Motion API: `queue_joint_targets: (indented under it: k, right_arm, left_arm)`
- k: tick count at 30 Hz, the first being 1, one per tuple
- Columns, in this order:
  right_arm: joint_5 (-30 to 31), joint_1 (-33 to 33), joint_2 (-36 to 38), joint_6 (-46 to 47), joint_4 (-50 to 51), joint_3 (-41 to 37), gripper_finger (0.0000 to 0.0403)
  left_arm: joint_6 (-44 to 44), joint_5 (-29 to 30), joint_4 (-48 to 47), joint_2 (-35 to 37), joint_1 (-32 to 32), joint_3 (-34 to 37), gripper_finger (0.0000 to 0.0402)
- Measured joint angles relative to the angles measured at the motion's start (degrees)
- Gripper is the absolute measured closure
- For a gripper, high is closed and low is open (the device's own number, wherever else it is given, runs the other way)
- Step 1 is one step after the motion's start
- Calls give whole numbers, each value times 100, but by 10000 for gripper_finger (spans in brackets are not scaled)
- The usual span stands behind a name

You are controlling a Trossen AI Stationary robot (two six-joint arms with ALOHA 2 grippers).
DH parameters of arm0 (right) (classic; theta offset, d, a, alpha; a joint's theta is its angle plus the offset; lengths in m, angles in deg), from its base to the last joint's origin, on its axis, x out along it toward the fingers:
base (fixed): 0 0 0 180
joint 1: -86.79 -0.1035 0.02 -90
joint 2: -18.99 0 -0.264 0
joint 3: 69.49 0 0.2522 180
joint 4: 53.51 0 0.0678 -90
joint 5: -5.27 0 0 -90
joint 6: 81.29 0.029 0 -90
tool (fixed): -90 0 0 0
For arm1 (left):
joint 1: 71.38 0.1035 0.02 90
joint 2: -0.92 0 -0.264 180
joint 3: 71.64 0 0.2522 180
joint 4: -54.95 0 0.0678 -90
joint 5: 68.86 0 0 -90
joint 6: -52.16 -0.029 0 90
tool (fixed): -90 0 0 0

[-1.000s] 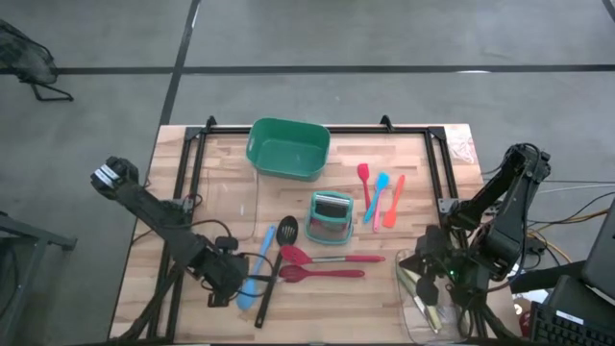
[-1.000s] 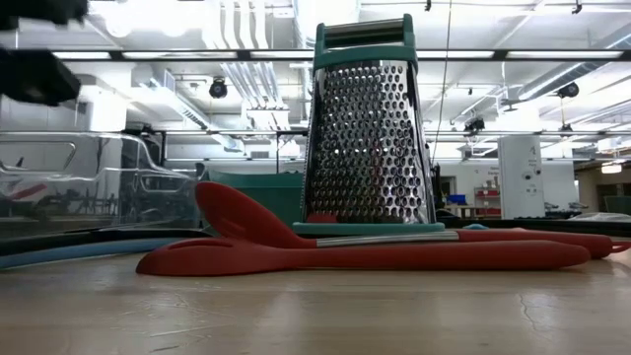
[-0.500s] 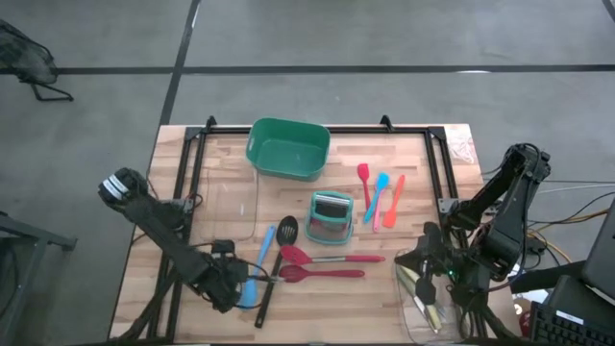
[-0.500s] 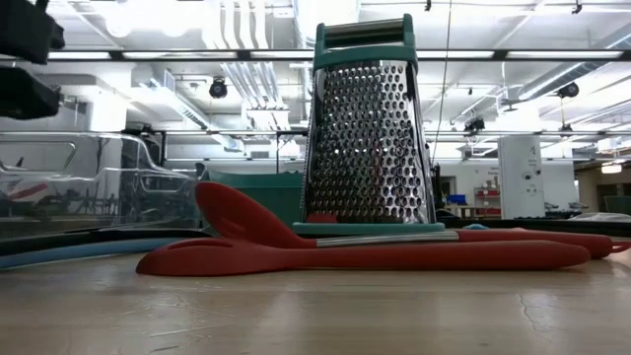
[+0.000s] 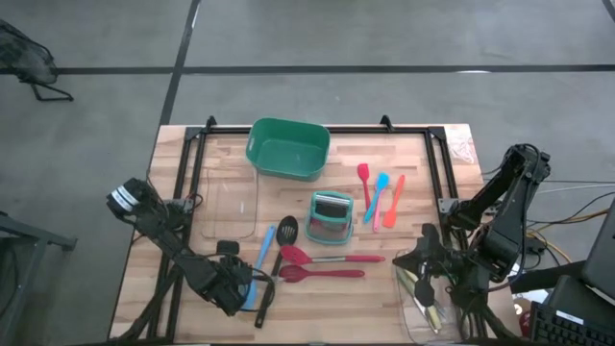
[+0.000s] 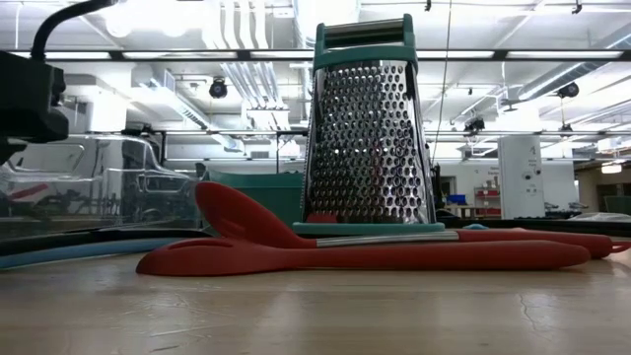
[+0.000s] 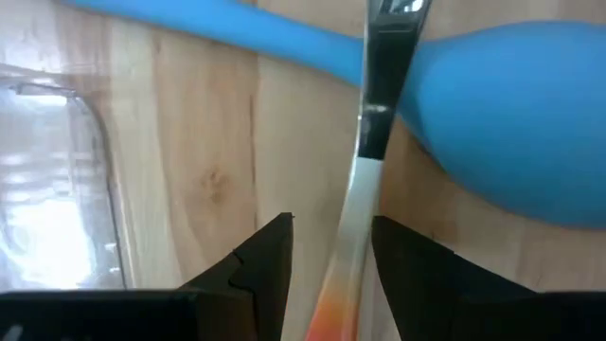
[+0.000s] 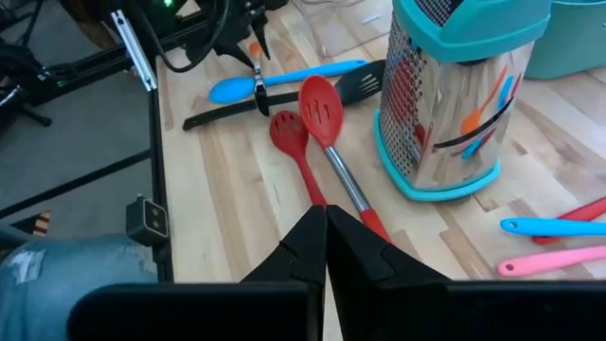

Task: Pick & Place Kitchen Items
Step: Put the orange table knife into the bottom transparent bin

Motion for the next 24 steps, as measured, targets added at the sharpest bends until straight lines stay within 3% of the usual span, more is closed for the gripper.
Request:
queue_joint_targets:
  k: [6,12,24]
  right_arm:
    - [0,2,0,0,-13,0,394]
    - [0,2,0,2,-51,0,394]
    - [2,2,0,-169,-213,-12,394]
  left_arm:
    - [-31,-63,74,0,0,0,271]
    - [-213,-133,212,1,2,0,362]
    - [-311,-209,-52,350,2,-270,361]
